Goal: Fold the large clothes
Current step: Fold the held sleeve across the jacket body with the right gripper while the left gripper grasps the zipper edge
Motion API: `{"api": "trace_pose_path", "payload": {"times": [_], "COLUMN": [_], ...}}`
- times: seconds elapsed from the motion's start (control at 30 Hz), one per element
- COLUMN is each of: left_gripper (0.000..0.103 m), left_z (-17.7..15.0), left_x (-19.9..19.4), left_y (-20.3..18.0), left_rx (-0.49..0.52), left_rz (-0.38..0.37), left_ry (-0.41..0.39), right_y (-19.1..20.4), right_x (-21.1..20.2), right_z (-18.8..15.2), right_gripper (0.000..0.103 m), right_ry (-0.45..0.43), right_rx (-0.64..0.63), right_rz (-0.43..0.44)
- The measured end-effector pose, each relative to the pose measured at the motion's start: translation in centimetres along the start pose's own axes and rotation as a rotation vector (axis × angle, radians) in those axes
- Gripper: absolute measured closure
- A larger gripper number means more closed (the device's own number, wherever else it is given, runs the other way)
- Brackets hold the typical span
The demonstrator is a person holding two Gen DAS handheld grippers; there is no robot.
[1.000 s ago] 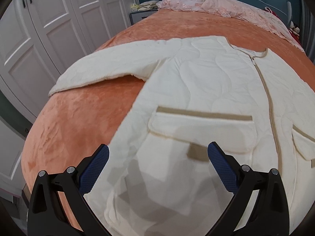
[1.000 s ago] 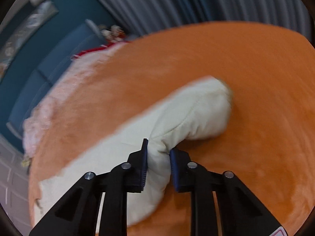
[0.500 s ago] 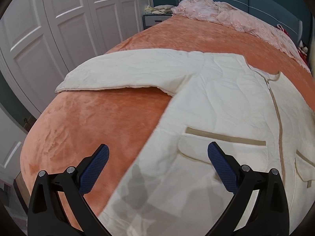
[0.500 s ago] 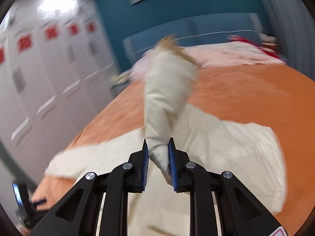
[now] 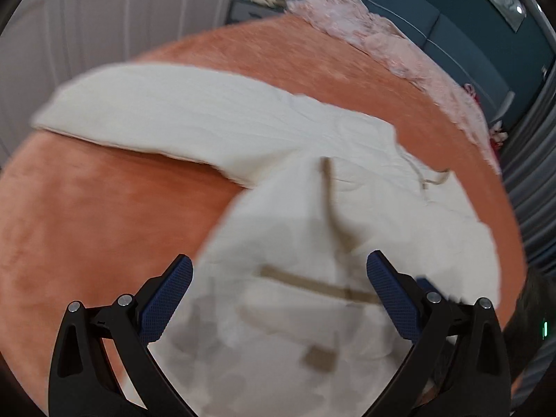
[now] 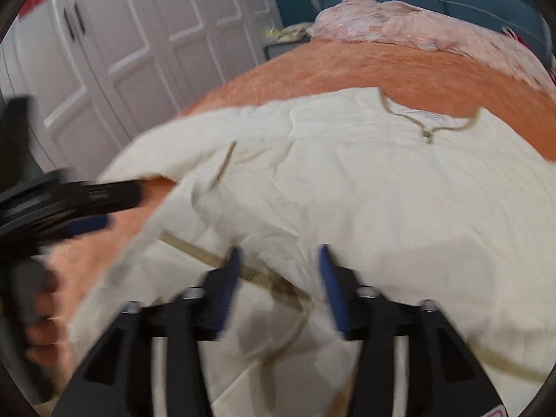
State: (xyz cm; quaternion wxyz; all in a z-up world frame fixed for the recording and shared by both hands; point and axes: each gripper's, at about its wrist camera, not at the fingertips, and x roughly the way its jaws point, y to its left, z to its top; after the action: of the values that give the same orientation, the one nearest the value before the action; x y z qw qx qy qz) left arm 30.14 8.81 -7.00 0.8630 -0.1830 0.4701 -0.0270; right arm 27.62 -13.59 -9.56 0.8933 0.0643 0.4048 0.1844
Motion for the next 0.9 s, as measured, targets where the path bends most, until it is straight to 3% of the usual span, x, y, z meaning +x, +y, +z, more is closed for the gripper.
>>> {"api": "trace_pose_path", "payload": {"times": [0.13,0.3,0.37,0.43,0.5,0.63,0.7,0.77,0.9], "left_gripper": [0.005,0.006,0.025,0.070,0.087,0.092,0.093,0.093,0.093], "left_z": [0.5,0.2,0.3,0.8,1.1,2.6,3.2,3.5,2.7], "left_x": [3.3,6.3,6.3,6.1,5.5,3.6,2.4,2.4,3.9], "left_y": [-1.6,-2.8,-2.9,-3.2,-3.2,-3.1,-2.7,-2.4,-2.0], "left_rx": [-0.088,-0.170,-0.188,-0.169,-0.156,-0.100,-0.074,-0.063,-0.020], "left_rz": [-0.142,-0.198,-0.213,-0.207,-0.176,-0.144,-0.103,-0.094,-0.038], "left_ry": [0.097,0.174,0.159,0.156,0.128,0.052,-0.005,-0.011,0.016], "right_y": [-3.1,-12.1,-15.9,-18.4,-21.1,-24.1,-25.1,-25.4,-23.8], "right_x": [-4.7,-9.5,-11.1,-11.5,-12.0,-11.5,-11.0,-10.6,-11.4], "right_z": [-1.2,-3.8,-5.1,-5.2,-5.6,-5.6,-5.5,-5.1,-4.7], "right_gripper": [0.042,0.042,0.042,0.042,0.042,0.046,0.057,0.084,0.091], "right_ry": [-0.058,-0.106,-0.136,-0.171,-0.210,-0.230,-0.233,-0.237,-0.272], "right_rx": [0.126,0.412,0.540,0.631,0.719,0.812,0.846,0.855,0.786], "right_rz": [-0.038,-0.111,-0.137,-0.133,-0.136,-0.149,-0.139,-0.130,-0.204]}}
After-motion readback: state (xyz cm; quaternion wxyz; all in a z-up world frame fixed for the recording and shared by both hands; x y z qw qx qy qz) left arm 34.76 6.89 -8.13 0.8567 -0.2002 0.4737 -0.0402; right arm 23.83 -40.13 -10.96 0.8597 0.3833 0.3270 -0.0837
